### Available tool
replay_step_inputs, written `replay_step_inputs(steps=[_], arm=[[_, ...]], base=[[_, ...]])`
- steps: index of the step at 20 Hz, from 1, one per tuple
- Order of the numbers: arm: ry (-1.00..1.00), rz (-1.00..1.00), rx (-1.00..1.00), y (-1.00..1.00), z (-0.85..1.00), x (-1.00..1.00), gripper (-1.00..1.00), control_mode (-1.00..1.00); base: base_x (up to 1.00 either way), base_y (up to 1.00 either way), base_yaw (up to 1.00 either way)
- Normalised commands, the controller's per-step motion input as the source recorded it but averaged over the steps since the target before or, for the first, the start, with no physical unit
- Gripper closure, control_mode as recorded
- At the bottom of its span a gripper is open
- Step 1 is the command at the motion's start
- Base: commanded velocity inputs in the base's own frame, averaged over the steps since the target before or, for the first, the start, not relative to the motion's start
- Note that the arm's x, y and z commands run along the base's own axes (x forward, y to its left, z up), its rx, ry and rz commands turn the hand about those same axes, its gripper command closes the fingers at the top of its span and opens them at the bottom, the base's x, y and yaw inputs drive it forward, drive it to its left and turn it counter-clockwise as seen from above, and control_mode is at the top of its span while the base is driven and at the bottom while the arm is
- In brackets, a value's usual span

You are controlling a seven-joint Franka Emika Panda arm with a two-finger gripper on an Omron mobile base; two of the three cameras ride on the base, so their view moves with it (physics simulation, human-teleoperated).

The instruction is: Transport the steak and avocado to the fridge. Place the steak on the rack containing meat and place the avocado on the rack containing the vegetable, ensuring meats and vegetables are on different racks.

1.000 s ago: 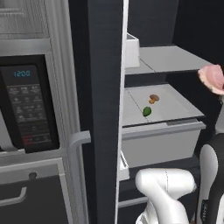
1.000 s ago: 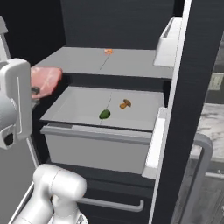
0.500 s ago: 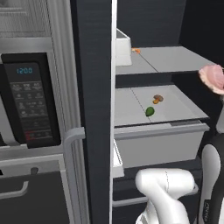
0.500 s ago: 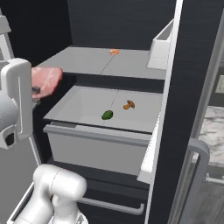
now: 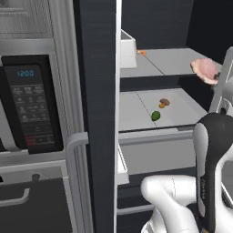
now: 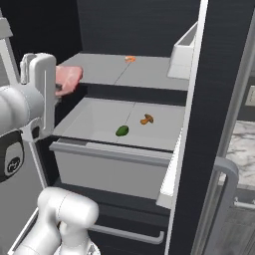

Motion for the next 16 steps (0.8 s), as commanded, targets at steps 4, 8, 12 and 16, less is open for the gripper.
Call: replay_step_inputs(steps=[4, 8, 12, 16], arm=[[0.02, 0.00, 0.00, 0.00, 0.00, 1.00, 1.00, -1.00], [0.21, 0.00, 0.00, 0.00, -0.01, 1.00, 1.00, -1.00], [0.34, 0.02, 0.00, 0.00, 0.00, 0.95, 1.00, -1.00], [0.22, 0.09, 0.03, -0.15, 0.00, 0.76, 1.00, -1.00]], base=[[0.00, 0.00, 0.00], [0.00, 0.00, 0.00], [0.00, 0.00, 0.00], [0.00, 0.00, 0.00]])
